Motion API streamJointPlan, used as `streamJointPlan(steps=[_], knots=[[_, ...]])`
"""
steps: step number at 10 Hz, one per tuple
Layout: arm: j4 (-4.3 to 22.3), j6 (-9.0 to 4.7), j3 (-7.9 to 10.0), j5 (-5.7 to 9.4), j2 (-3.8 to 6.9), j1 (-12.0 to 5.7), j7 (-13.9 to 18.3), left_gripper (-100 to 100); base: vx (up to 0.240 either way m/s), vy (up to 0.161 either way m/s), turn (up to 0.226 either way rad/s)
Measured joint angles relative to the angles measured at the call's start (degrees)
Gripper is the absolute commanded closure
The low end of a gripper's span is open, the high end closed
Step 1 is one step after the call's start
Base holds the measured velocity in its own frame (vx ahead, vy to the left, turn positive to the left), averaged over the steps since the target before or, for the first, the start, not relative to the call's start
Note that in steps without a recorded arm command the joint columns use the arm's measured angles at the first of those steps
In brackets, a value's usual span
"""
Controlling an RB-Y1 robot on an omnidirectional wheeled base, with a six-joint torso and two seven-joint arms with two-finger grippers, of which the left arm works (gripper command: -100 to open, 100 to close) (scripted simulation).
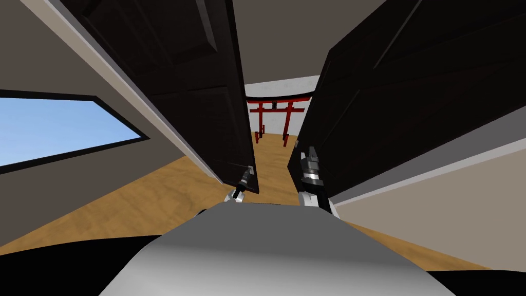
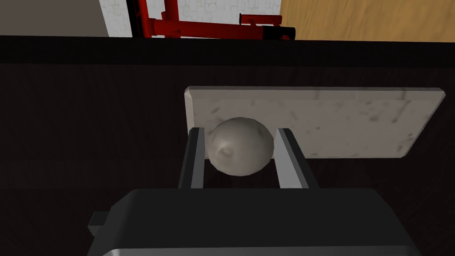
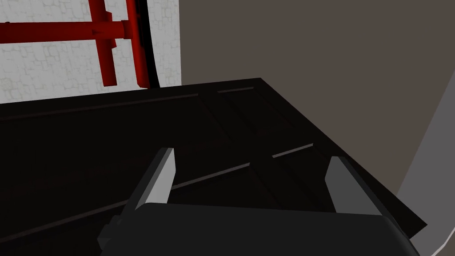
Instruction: Push the door open
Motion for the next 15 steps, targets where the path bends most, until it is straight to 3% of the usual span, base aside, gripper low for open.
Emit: streamJointPlan(steps=[5,7,8,9,10,12,14,15], knots=[[-0.01,0.38,0.10,0.07,-0.10,0.57,-0.18,100,0.047,-0.020,0.013],[2.31,-0.44,0.93,0.66,0.02,-0.23,-0.79,100,0.142,-0.062,0.019],[0.78,0.04,0.97,0.67,0.10,0.37,-0.75,100,0.151,-0.084,0.020],[-2.47,1.70,0.90,0.65,0.21,1.91,-0.42,100,0.151,-0.062,0.037],[-0.52,1.15,1.44,1.02,0.27,0.70,-0.75,100,0.161,-0.043,0.015],[1.27,0.18,2.56,1.76,0.11,0.03,-1.82,100,0.196,-0.062,0.048],[0.54,0.42,3.48,2.38,0.47,0.57,-2.15,100,0.196,-0.094,0.062],[-1.10,1.36,3.79,2.60,0.81,1.40,-2.00,100,0.199,-0.092,0.071]])
